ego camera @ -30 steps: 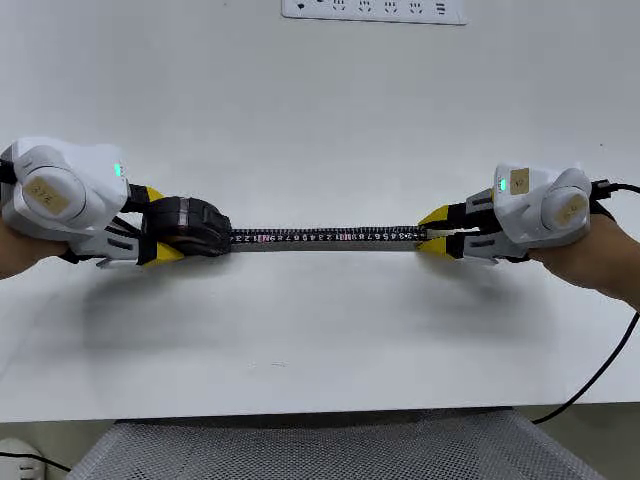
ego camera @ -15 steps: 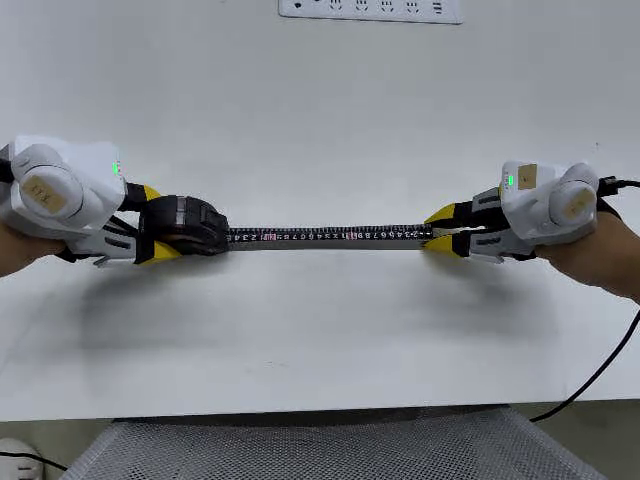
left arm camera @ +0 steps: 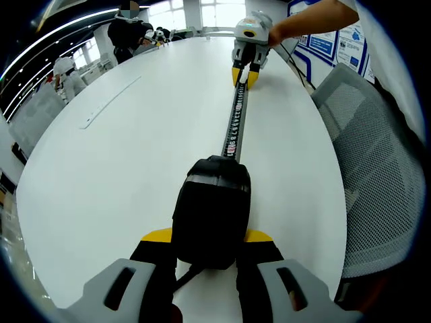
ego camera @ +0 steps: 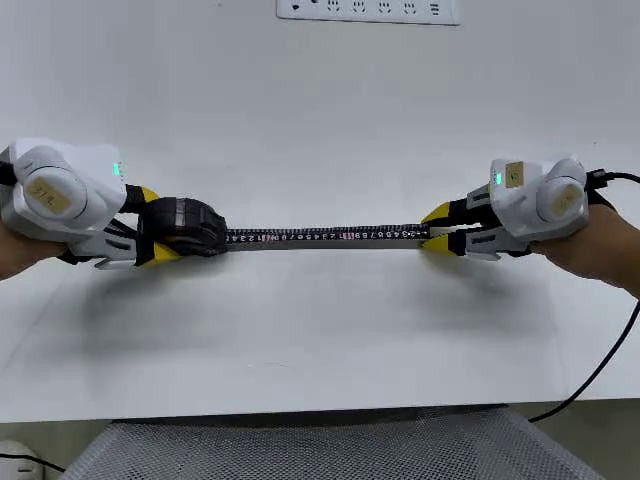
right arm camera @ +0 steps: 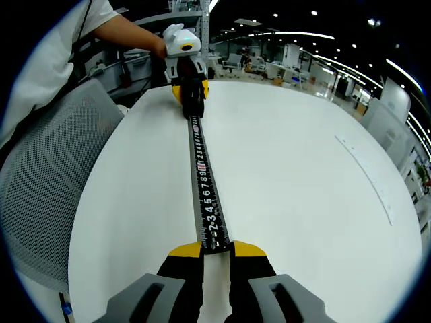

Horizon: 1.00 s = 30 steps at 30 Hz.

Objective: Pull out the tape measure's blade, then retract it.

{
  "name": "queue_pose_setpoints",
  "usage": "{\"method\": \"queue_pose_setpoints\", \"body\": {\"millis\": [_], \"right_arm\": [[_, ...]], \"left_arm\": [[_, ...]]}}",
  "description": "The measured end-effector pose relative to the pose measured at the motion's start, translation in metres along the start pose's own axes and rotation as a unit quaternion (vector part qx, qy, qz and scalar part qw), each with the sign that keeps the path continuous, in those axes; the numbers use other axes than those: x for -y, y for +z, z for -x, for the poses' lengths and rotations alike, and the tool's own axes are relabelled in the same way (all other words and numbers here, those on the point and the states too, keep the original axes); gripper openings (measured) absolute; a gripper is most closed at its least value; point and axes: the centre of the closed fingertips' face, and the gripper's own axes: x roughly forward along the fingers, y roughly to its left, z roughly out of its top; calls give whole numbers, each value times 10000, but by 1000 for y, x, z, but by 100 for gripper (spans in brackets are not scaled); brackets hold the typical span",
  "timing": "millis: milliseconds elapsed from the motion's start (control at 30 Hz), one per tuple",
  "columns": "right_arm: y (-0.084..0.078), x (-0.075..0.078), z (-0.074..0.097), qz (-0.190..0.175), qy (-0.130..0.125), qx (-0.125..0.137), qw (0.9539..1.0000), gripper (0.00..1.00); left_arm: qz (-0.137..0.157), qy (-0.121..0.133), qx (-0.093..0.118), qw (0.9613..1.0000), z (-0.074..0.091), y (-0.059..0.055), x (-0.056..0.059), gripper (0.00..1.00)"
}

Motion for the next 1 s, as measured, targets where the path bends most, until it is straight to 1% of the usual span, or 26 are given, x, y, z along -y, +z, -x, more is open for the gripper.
{"method": "queue_pose_setpoints", "body": {"millis": [100,233,267,300,333,400,433,500,567,633,700,733,800,833,900,967,1000], "right_arm": [[0,1,1,-21,-17,-47,10000,11],[-1,1,1,-38,-6,-101,9999,12],[-1,1,1,-54,3,-103,9999,14],[0,1,2,-115,8,-105,9999,16],[1,2,2,-127,-14,-93,9999,18],[1,2,3,-140,0,-75,9999,18],[2,0,3,-163,52,-62,9998,17],[-1,0,2,-113,34,-134,9998,18],[1,0,2,-192,31,-84,9998,18],[0,0,3,-178,0,-100,9998,19],[2,-1,4,-245,-23,-69,9997,20],[4,-1,5,-429,-69,-11,9991,21],[9,1,8,-627,-186,140,9978,25],[9,1,9,-700,-222,171,9972,27],[9,0,10,-832,-263,166,9961,33],[10,-1,12,-857,-314,173,9957,36],[12,-2,14,-925,-366,195,9949,37]], "left_arm": [[33,4,-58,10000,0,0,0,29],[79,11,-66,9999,0,0,-1,29],[172,3,-8,9999,1,2,0,30],[141,6,-69,9999,1,0,0,30],[107,17,-50,9999,1,1,0,30],[139,19,-53,9999,1,1,0,30],[131,21,-51,9999,1,1,-1,30],[129,19,-57,9999,1,1,-1,30],[129,28,-55,9999,2,1,-2,31],[234,4,9,9997,2,2,-1,33],[251,28,33,9997,4,4,-1,34],[276,37,54,9996,6,5,0,35],[406,64,129,9991,9,8,1,38],[453,93,163,9988,10,9,1,40],[594,133,221,9979,13,9,2,43],[757,222,311,9964,15,11,1,46],[939,253,367,9946,18,11,2,48]]}}
